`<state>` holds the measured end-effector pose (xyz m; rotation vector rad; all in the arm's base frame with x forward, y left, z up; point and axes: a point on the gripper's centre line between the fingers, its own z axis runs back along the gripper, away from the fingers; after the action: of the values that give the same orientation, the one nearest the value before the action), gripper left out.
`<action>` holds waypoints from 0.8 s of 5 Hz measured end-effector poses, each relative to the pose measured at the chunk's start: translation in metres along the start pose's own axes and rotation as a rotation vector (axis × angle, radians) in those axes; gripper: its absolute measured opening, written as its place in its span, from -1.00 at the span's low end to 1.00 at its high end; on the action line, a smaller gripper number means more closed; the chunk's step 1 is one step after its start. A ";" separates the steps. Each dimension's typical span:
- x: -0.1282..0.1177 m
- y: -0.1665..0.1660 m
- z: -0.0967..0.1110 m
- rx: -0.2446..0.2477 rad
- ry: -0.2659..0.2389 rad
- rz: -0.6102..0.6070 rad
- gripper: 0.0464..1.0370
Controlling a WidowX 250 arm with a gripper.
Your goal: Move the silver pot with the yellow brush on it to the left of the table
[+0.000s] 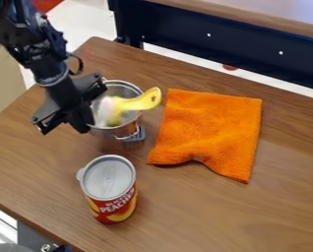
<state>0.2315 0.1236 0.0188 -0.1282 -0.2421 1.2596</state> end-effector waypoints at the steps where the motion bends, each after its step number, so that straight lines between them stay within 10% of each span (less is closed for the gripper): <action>1: 0.008 0.012 -0.001 0.016 0.045 0.023 -0.98; 4: 0.011 0.044 -0.017 0.026 0.050 0.069 -0.98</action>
<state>0.1982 0.1483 -0.0062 -0.1466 -0.1799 1.3264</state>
